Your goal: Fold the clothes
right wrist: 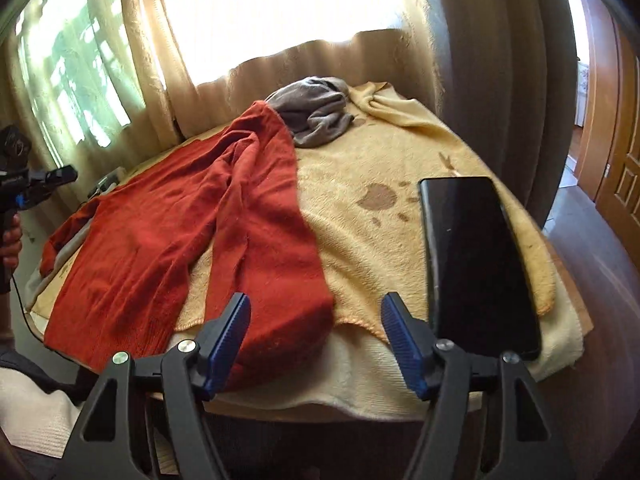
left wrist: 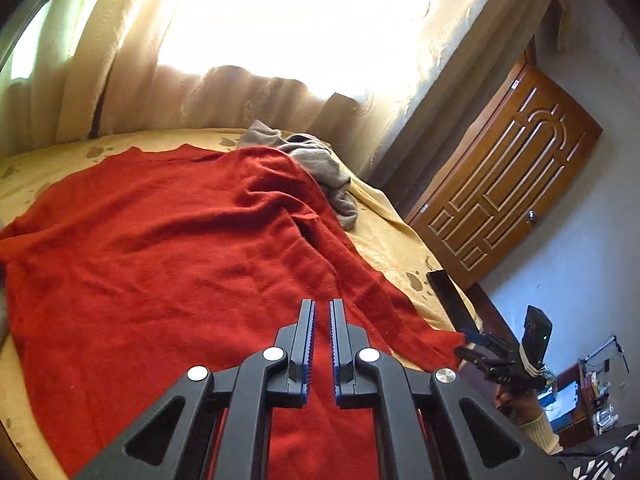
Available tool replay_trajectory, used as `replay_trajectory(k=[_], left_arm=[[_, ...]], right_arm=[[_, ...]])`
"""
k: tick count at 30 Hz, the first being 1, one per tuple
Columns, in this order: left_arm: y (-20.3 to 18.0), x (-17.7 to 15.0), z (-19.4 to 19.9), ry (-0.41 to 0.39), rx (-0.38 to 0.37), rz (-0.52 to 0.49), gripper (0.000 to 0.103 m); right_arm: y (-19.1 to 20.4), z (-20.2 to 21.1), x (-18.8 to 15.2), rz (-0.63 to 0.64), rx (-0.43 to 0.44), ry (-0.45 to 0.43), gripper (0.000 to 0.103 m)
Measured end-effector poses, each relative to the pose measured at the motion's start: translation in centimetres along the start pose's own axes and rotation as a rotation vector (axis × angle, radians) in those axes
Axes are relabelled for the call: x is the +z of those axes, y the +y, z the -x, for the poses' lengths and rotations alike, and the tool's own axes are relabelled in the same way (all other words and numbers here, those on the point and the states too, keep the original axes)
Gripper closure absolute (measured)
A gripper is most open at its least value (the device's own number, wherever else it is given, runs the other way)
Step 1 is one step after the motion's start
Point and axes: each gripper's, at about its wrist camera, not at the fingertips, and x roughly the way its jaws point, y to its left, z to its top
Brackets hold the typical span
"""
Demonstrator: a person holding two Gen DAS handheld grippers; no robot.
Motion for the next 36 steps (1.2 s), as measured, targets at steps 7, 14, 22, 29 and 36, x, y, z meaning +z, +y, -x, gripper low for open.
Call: replay_trajectory(k=[7,14,22,29,36], left_arm=[[1.9,0.6,-5.0,0.075,0.021,0.060,0.095],[7.0,0.9,-8.2,0.100,0.077,0.181,0.095],[8.9,0.3,-8.2,0.114,0.090,0.235,0.095],[10.7,0.7,-8.9,0.110,0.078,0.288,0.095],[12.0,-0.2,-11.2,0.155,0.029,0.337,0.095]], right_arm=[[2.1,-1.2,-0.4,0.077,0.023,0.019,0.085],[-1.0,5.1,5.6,-0.100,0.160,-0.300,0.086],[-4.9,8.9,13.0,-0.161,-0.028,-0.567,0.091],[-8.0,3.4,13.0,-0.311,0.057,-0.447,0.090],[-9.6,1.6,7.2,-0.533,0.142,-0.380,0.000]])
